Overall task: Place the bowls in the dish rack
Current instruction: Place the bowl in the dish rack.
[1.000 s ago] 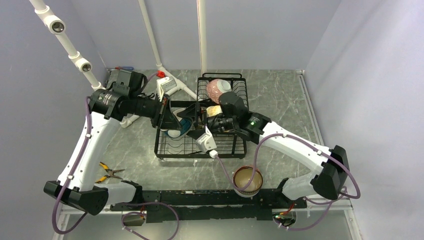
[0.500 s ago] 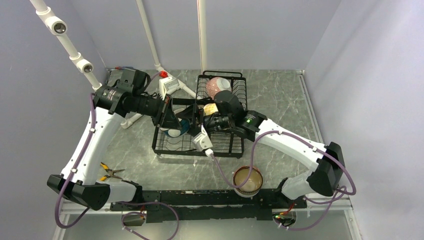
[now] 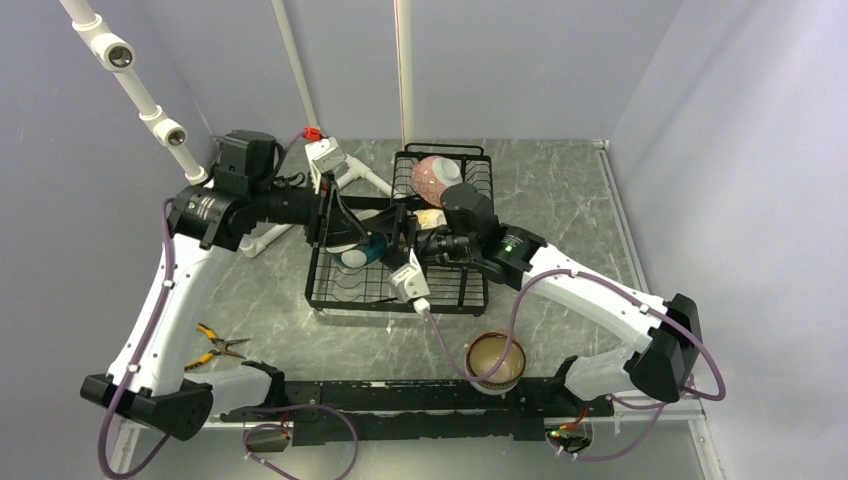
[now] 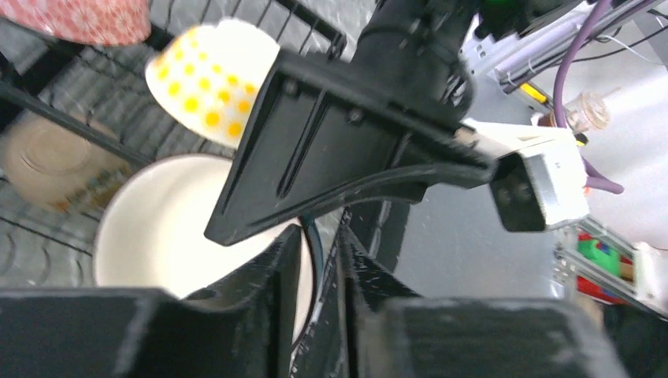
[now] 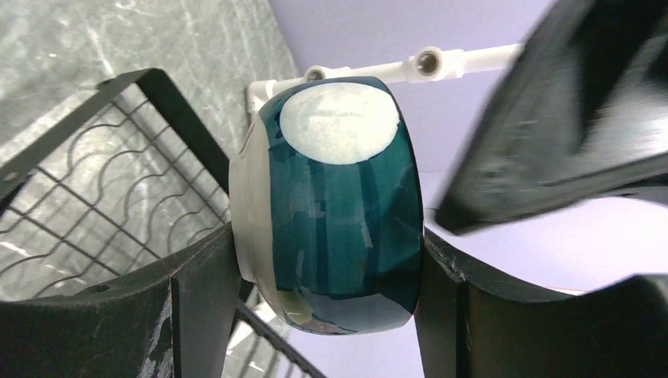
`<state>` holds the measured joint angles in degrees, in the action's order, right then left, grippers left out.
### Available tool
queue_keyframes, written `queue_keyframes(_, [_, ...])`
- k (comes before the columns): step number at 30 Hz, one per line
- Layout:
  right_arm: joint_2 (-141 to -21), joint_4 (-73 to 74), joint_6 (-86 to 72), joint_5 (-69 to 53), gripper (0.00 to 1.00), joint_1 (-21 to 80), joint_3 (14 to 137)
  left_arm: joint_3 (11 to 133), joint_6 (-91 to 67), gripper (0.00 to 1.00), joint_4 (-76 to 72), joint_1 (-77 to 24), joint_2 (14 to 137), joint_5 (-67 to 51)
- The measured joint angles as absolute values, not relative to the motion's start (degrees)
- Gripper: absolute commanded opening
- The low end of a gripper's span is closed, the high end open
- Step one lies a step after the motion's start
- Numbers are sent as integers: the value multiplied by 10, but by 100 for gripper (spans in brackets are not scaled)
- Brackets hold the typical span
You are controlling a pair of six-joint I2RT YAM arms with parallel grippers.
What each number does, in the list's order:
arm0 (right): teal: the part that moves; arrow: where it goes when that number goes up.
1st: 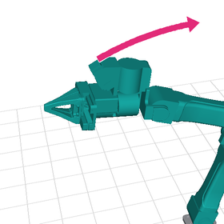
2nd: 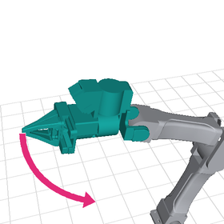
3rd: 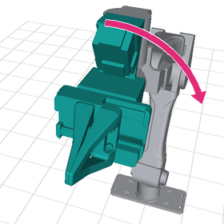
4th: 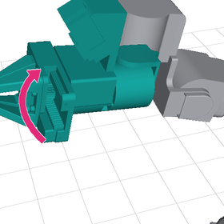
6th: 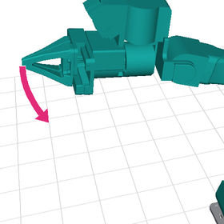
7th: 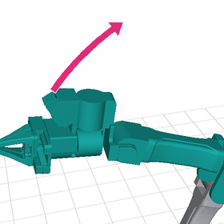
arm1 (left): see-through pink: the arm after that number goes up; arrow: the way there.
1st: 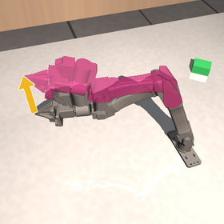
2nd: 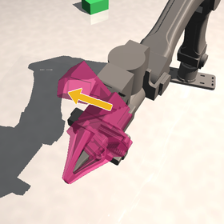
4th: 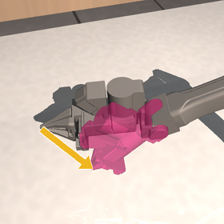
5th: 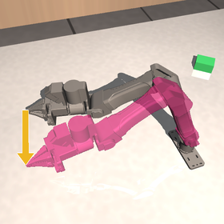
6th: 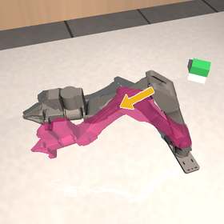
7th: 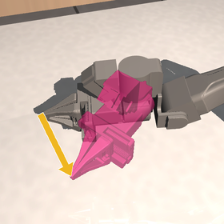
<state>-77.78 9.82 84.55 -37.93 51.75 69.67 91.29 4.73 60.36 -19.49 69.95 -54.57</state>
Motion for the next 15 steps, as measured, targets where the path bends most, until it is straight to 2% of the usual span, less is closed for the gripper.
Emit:
queue_keyframes(7, [-776,99,813,-367,0,522,659,887,55,58,526,-194,658,-540])
queue_keyframes(12, [-776,79,755,-345,0,523,659,796,82,90,427,-194,582,-494])
queue_keyframes(13, [-776,75,742,-343,0,523,659,766,91,94,400,-194,556,-482])
queue_keyframes(15, [-776,67,716,-336,0,523,659,713,113,94,353,-194,502,-465])
